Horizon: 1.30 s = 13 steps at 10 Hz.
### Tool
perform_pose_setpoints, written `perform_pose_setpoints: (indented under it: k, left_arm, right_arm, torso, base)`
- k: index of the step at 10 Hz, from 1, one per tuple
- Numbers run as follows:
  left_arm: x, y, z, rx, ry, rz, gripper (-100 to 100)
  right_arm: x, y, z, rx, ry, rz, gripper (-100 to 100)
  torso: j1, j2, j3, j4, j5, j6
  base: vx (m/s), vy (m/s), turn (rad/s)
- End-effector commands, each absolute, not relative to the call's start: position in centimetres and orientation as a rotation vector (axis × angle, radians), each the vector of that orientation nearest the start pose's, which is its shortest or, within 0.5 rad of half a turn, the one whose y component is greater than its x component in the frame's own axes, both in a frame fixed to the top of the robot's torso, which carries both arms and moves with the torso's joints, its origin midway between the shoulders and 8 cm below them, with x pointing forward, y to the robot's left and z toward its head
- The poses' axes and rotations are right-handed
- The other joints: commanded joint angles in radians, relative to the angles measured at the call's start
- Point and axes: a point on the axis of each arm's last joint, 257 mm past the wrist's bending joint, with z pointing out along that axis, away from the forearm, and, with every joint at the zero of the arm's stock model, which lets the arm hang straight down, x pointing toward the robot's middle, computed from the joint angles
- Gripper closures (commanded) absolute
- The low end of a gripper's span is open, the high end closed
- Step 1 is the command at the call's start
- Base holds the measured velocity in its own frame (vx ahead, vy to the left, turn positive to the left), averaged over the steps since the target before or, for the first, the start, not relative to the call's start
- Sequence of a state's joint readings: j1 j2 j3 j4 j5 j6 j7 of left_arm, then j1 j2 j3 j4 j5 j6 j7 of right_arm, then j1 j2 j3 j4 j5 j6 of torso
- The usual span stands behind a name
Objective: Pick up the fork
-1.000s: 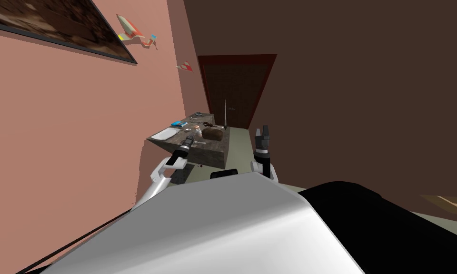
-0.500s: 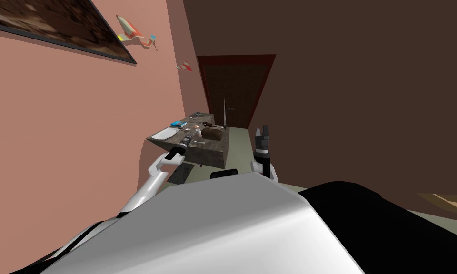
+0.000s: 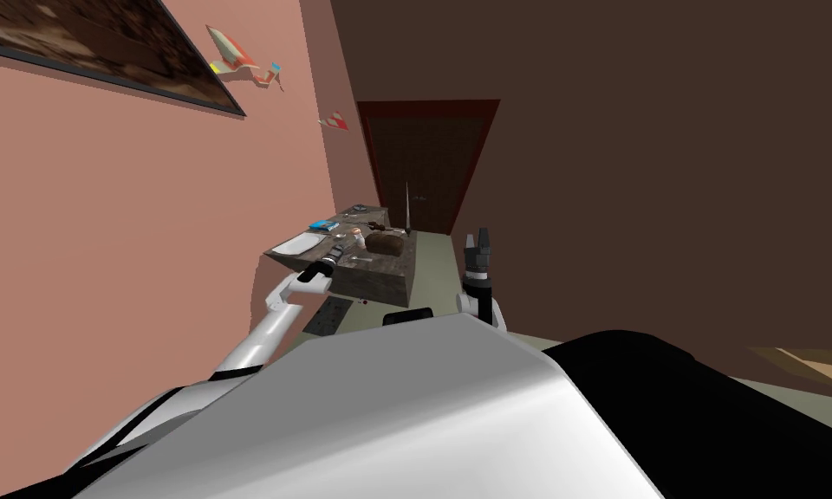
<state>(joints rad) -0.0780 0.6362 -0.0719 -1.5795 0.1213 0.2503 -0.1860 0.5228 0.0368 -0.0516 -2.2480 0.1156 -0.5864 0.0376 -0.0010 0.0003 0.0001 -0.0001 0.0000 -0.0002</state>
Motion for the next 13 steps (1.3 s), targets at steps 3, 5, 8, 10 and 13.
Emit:
perform_pose_setpoints:
  k: [3,5,8,10,13]
  left_arm:
    - [58.0,43.5,-20.3,-0.823,1.658,-0.451,-100]
    - [58.6,46.4,-20.6,-0.867,1.675,-0.376,-100]
    - [58.4,49.7,-21.6,-0.936,1.705,-0.284,-100]
    - [58.6,51.9,-21.2,-0.977,1.717,-0.226,-100]
    - [57.9,54.6,-22.0,-1.055,1.744,-0.144,-100]
  right_arm:
    - [33.3,-28.5,1.8,0.562,0.641,1.145,0]
    - [33.3,-28.5,1.8,0.562,0.641,1.145,0]
    - [33.3,-28.5,1.8,0.562,0.641,1.145,0]
    - [33.3,-28.5,1.8,0.562,0.641,1.145,0]
    - [33.3,-28.5,1.8,0.562,0.641,1.145,0]
  torso:
    - [0.000,0.000,0.000,0.000,0.000,0.000]
    - [0.000,0.000,0.000,0.000,0.000,0.000]
    - [0.000,0.000,0.000,0.000,0.000,0.000]
    - [0.000,0.000,0.000,0.000,0.000,0.000]
    - [-0.001,0.000,0.000,0.000,0.000,0.000]
  base:
    - [-0.012,-0.022,-0.027]
    - [-0.003,-0.019,-0.027]
    - [-0.003,-0.018,-0.027]
    - [-0.005,-0.023,-0.043]
    - [0.000,-0.025,-0.037]
